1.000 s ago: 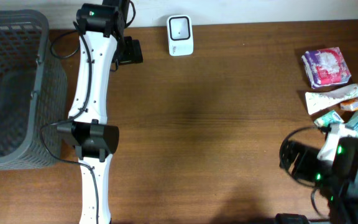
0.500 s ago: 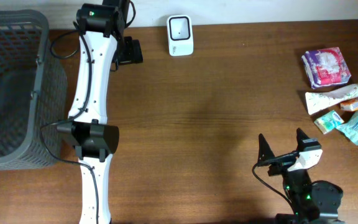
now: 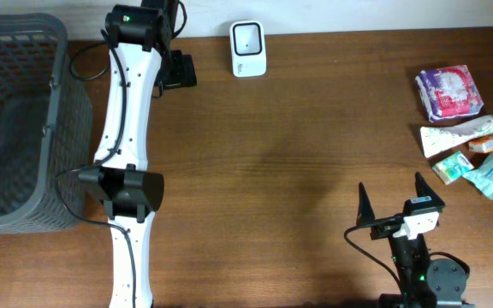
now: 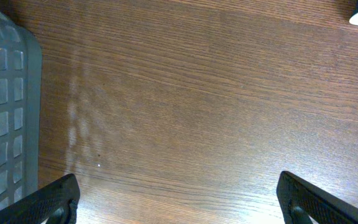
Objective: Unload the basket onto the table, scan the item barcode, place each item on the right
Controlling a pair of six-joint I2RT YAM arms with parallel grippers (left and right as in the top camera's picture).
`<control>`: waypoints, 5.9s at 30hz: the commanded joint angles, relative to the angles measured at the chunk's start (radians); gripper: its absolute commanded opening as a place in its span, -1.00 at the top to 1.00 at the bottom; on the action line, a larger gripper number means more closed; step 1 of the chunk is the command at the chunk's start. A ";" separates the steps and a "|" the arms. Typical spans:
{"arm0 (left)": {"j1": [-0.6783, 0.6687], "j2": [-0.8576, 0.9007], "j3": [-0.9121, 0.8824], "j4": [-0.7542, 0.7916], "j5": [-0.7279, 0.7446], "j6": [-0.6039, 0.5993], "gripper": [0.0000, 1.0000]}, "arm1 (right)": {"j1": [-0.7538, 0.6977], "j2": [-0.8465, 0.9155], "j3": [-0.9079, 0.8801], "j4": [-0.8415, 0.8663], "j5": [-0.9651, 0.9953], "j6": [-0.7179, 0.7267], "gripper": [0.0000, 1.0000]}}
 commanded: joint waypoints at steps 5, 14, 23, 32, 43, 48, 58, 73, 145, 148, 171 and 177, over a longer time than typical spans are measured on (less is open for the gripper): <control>0.003 -0.003 0.008 0.002 -0.011 -0.006 -0.98 | 0.041 -0.012 -0.124 0.134 0.060 0.131 -0.97; 0.003 -0.003 0.008 0.002 -0.011 -0.006 -0.98 | 0.068 -0.012 -0.125 -0.002 0.069 0.131 -0.97; 0.003 -0.003 0.008 0.002 -0.011 -0.006 -0.98 | 0.069 -0.012 -0.125 -0.005 0.090 0.124 -0.97; 0.003 -0.003 0.008 0.002 -0.011 -0.006 -0.99 | 0.087 -0.012 -0.125 -0.003 0.091 0.124 -0.97; 0.003 -0.003 0.008 0.002 -0.011 -0.006 -0.98 | 0.087 -0.012 -0.125 -0.002 0.091 0.124 -0.97; 0.003 -0.003 0.008 0.002 -0.011 -0.006 -0.98 | 0.087 -0.012 -0.125 -0.002 0.091 0.124 -0.97; -0.034 -0.162 -0.258 0.150 0.042 -0.002 -0.98 | 0.087 -0.012 -0.125 -0.002 0.091 0.124 -0.97; -0.181 -1.506 -1.876 1.005 0.032 0.200 -0.98 | 0.087 -0.012 -0.125 -0.002 0.091 0.124 -0.97; 0.212 -2.440 -2.779 1.595 0.156 0.337 -0.98 | 0.087 -0.012 -0.125 -0.002 0.091 0.124 -0.97; 0.212 -2.440 -2.779 1.595 0.156 0.337 -0.97 | 0.087 -0.012 -0.125 -0.002 0.091 0.124 -0.97; 0.212 -2.440 -2.779 1.595 0.156 0.337 -0.98 | 0.086 -0.012 -0.125 -0.008 0.121 0.098 -0.97; 0.212 -2.440 -2.779 1.595 0.156 0.337 -0.98 | 0.086 -0.012 -0.125 -0.006 0.121 0.087 -0.97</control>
